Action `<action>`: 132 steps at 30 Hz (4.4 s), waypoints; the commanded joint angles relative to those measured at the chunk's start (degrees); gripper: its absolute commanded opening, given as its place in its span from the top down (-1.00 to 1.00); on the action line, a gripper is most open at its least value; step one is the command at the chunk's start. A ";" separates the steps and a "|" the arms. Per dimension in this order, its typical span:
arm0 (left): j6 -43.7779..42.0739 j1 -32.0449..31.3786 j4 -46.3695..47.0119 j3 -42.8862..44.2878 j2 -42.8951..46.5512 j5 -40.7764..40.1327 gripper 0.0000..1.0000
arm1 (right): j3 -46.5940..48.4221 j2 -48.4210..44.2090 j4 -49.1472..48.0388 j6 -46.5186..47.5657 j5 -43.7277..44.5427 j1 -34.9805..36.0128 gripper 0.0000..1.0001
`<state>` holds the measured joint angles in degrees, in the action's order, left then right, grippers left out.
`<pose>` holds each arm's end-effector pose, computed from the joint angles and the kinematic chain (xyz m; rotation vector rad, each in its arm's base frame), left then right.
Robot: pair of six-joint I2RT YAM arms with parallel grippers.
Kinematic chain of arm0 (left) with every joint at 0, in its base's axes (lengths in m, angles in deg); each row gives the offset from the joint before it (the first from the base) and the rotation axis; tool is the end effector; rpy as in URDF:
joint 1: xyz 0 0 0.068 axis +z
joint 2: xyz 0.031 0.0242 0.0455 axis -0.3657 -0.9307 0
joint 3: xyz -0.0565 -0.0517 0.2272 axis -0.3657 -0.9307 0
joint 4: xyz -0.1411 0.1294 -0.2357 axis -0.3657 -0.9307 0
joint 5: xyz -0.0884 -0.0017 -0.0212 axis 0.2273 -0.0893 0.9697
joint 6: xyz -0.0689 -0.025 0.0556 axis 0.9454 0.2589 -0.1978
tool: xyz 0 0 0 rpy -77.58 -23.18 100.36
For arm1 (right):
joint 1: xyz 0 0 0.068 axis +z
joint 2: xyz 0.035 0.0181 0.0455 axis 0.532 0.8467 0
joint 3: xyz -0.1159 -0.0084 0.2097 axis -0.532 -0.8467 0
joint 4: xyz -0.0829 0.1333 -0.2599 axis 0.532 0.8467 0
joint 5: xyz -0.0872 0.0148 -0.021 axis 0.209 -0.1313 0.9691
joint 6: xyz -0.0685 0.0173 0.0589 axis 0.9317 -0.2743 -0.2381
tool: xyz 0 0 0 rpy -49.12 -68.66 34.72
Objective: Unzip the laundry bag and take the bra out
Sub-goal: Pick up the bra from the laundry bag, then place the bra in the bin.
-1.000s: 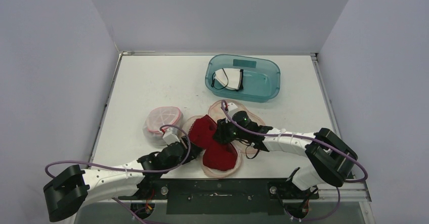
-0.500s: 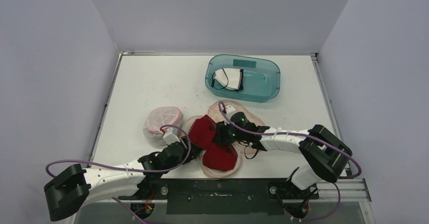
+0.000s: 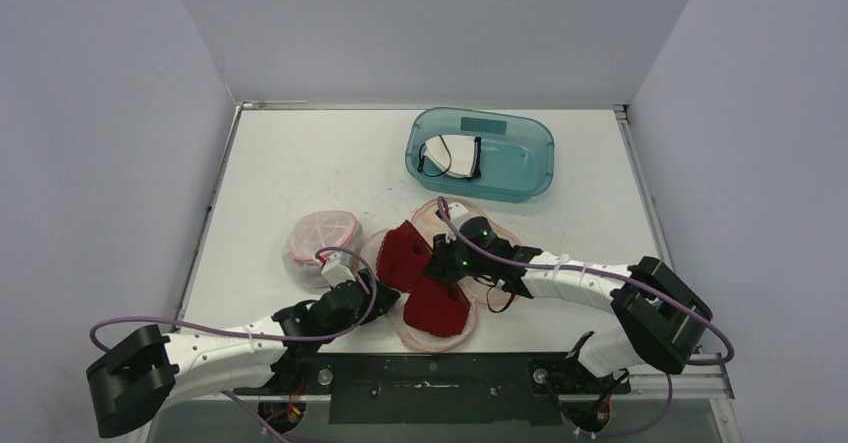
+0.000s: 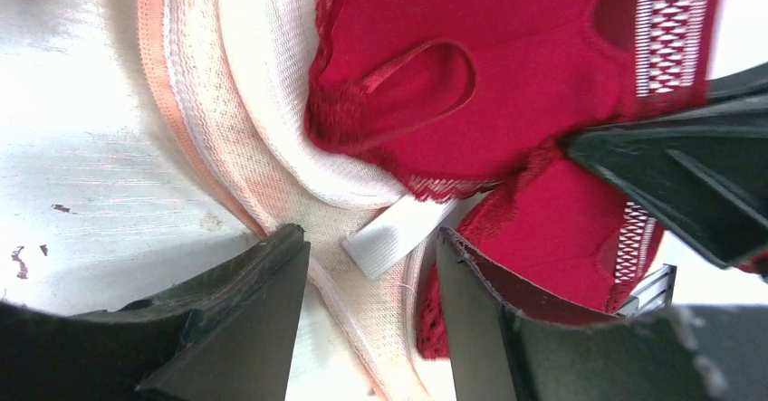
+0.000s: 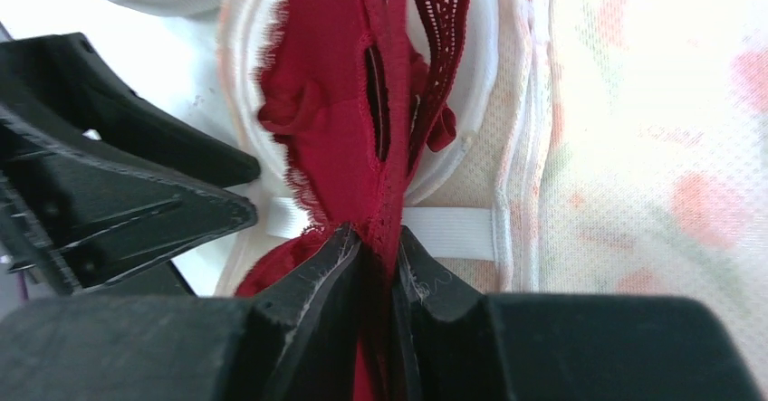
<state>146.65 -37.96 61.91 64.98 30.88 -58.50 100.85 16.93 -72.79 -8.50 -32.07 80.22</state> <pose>0.1536 -0.1975 0.0485 -0.4763 2.2378 -0.8611 0.2203 0.2811 0.0802 -0.5747 2.3400 1.0133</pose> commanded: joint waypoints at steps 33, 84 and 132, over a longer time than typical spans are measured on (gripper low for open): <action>0.39 1.04 -3.43 2.20 2.28 -1.75 -0.04 | 19.28 -19.24 3.56 -9.91 22.18 -17.39 0.89; -2.49 2.26 -2.91 10.88 -8.46 1.03 -0.02 | 23.45 20.29 -18.87 -58.53 61.28 -23.59 0.89; -1.30 2.18 -0.58 10.34 -10.56 1.57 -0.02 | 25.06 11.05 -1.38 -19.81 52.92 -18.41 -0.97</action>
<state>145.67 -36.11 58.96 73.42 20.79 -57.10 125.33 31.86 -76.44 -38.45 23.56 62.93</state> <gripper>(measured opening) 0.508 0.978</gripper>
